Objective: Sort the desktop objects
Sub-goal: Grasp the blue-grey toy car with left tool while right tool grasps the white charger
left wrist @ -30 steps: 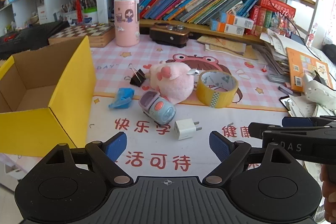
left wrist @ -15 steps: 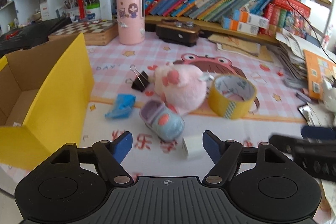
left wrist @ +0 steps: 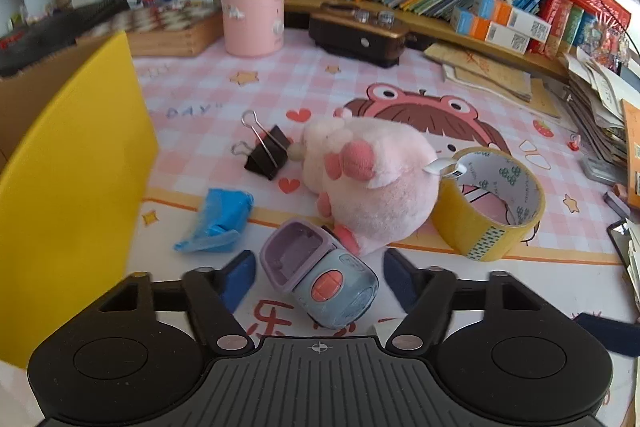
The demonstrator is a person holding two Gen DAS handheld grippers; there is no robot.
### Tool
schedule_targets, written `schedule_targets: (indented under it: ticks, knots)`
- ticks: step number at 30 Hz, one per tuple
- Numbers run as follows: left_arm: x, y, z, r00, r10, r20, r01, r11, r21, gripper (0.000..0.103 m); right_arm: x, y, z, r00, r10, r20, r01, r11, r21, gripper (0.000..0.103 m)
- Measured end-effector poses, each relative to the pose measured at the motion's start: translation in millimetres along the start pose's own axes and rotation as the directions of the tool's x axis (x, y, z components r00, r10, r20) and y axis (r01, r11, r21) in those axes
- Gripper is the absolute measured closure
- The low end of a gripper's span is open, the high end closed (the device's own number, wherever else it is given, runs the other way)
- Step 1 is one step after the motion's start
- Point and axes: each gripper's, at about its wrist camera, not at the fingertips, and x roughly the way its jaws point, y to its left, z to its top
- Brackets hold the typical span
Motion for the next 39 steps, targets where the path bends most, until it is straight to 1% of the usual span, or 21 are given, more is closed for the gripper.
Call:
schedule_targets:
  ticks: [1, 5, 10, 14, 17, 20, 21, 22, 23, 26, 30, 35, 39]
  knots:
    - [3.0, 1.7, -0.2, 1.0, -0.01, -0.008, 0.01, 1.0, -0.011, 0.044, 2.4, 3.0, 0.5, 1.0, 0.007, 0.0, -0.007, 1.0, -0.013, 0.036]
    - [-2.2, 10.8, -2.4, 0.999, -0.038, 0.01, 0.039, 0.998, -0.046, 0.045, 12.5, 11.7, 3.5, 0.999, 0.038, 0.005, -0.038, 0.998, -0.043, 0.036]
    - [-35.4, 25.5, -2.4, 0.997, -0.038, 0.07, 0.044, 0.995, -0.092, 0.045, 27.7, 18.7, 9.2, 0.998, 0.066, 0.009, -0.065, 0.996, -0.053, 0.038]
    - [-64.8, 32.3, -3.4, 0.993, -0.033, 0.116, 0.046, 0.993, -0.11, 0.045, 41.4, 28.4, 10.7, 0.996, 0.087, -0.013, -0.088, 0.994, -0.072, 0.042]
    - [-80.5, 34.7, -5.3, 0.99, -0.028, 0.138, 0.044, 0.992, -0.116, 0.045, 51.1, 35.0, 9.5, 0.996, 0.078, -0.03, -0.08, 0.994, -0.078, 0.044]
    - [-87.3, 35.5, -5.2, 0.989, -0.019, 0.146, 0.034, 0.994, -0.103, 0.045, 59.8, 35.8, 9.9, 0.998, 0.055, -0.041, -0.057, 0.997, -0.056, 0.046]
    - [-88.9, 35.7, -5.0, 0.989, -0.016, 0.15, 0.031, 0.995, -0.098, 0.045, 60.5, 35.9, 9.7, 0.998, 0.049, -0.031, -0.051, 0.997, -0.053, 0.047]
    - [-90.6, 35.9, -4.6, 0.988, -0.015, 0.153, 0.03, 0.995, -0.093, 0.045, 61.2, 36.7, 10.0, 0.999, 0.042, -0.027, -0.044, 0.997, -0.056, 0.049]
    - [-91.8, 36.5, -4.1, 0.988, -0.015, 0.155, 0.03, 0.995, -0.092, 0.045, 61.5, 36.9, 10.1, 0.999, 0.036, -0.02, -0.038, 0.997, -0.061, 0.059]
    - [-95.0, 37.5, -3.9, 0.986, -0.025, 0.162, 0.041, 0.995, -0.093, 0.045, 61.0, 36.2, 8.9, 0.999, 0.043, -0.015, -0.044, 0.997, -0.069, 0.06]
    - [-97.4, 36.6, -3.2, 0.985, -0.043, 0.17, 0.06, 0.994, -0.094, 0.045, 54.5, 29.8, 9.9, 0.999, 0.039, -0.014, -0.04, 0.998, -0.048, 0.06]
    - [-103.8, 33.1, 0.4, 0.978, -0.077, 0.194, 0.095, 0.992, -0.086, 0.045, 35.0, 13.1, 15.8, 1.0, 0.015, 0.014, -0.015, 1.0, 0.006, 0.06]
    - [-113.0, 31.3, 0.8, 0.971, -0.111, 0.214, 0.129, 0.989, -0.075, 0.045, 9.0, 3.5, 20.2, 0.999, 0.024, 0.035, -0.025, 0.999, 0.04, 0.06]
